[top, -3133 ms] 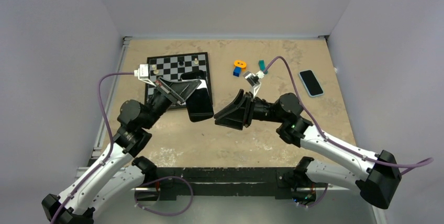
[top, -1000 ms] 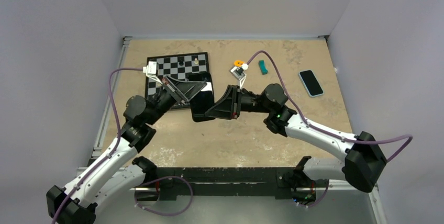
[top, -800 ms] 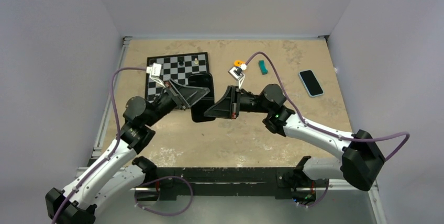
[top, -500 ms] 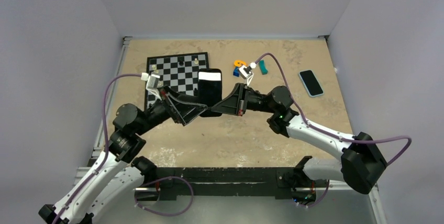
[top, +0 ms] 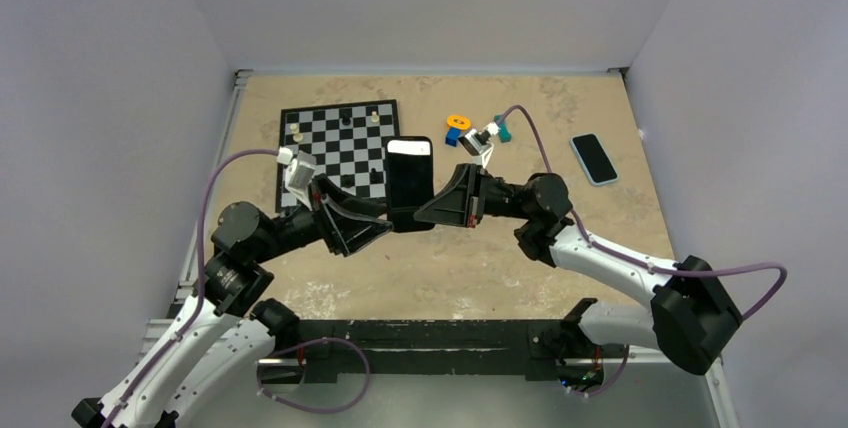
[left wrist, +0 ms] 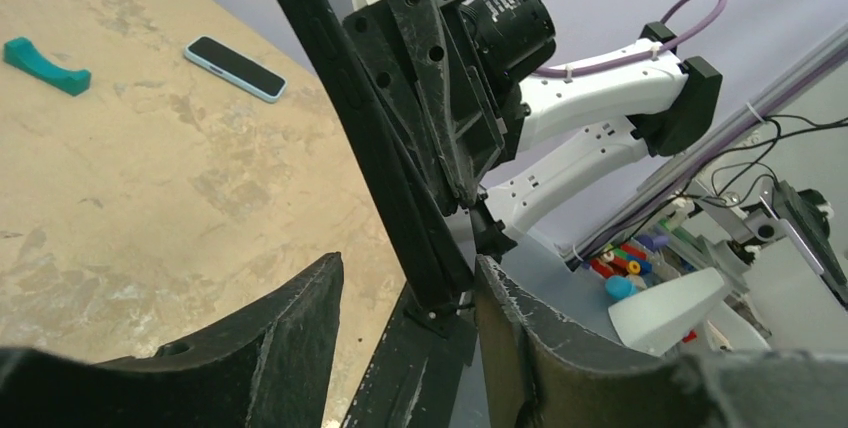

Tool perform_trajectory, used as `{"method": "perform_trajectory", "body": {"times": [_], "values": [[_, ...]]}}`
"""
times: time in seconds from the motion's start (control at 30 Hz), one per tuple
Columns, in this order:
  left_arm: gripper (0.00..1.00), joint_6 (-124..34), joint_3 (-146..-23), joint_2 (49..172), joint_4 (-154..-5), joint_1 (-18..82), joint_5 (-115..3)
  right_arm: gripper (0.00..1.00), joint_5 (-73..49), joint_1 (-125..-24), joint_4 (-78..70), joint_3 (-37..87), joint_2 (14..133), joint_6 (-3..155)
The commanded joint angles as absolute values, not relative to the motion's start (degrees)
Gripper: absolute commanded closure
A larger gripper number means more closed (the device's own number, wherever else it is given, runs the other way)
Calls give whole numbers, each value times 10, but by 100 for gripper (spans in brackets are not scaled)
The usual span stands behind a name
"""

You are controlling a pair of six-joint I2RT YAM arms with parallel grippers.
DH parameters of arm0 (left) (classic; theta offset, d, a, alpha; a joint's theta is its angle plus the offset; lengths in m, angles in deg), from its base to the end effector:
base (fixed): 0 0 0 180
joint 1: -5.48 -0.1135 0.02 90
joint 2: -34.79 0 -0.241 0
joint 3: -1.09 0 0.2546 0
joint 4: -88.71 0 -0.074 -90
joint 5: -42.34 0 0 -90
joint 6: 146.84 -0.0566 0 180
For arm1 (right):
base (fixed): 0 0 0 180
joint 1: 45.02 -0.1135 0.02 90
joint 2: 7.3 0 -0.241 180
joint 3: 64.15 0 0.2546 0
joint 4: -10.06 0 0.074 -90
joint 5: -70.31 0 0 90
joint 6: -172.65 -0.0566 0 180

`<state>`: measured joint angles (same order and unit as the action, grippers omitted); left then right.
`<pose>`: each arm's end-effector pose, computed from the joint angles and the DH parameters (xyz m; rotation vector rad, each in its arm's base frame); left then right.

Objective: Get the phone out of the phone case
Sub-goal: Remove the phone case from the phone.

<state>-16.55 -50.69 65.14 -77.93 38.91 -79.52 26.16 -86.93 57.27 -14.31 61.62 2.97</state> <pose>0.1253 -0.1185 0.3454 0.4140 1.5704 -1.4183 0.1768 0.2132 0.3086 -0.4527 1.5457 2.1882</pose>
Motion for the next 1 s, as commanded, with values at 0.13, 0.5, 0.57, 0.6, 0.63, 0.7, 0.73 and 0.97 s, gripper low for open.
{"method": "perform_trajectory", "body": {"times": [0.13,0.5,0.57,0.6,0.63,0.7,0.73,0.97], "values": [[51,-171,-514,658,-819,389,-861,100,265,-868,655,-125,605,12],[53,-173,-515,669,-810,389,-848,100,269,-868,662,-123,608,5],[56,-177,-521,680,-813,389,-850,100,269,-868,672,-127,608,-1],[58,-178,-524,685,-814,389,-854,100,269,-868,679,-128,609,-6],[58,-182,-527,688,-814,389,-857,100,268,-868,688,-130,609,-12],[59,-188,-528,689,-811,389,-855,100,268,-868,698,-131,610,-17],[61,-190,-528,689,-810,389,-855,100,267,-868,698,-132,609,-17],[63,-182,-535,706,-820,389,-839,100,270,-869,687,-136,606,-6]]}}
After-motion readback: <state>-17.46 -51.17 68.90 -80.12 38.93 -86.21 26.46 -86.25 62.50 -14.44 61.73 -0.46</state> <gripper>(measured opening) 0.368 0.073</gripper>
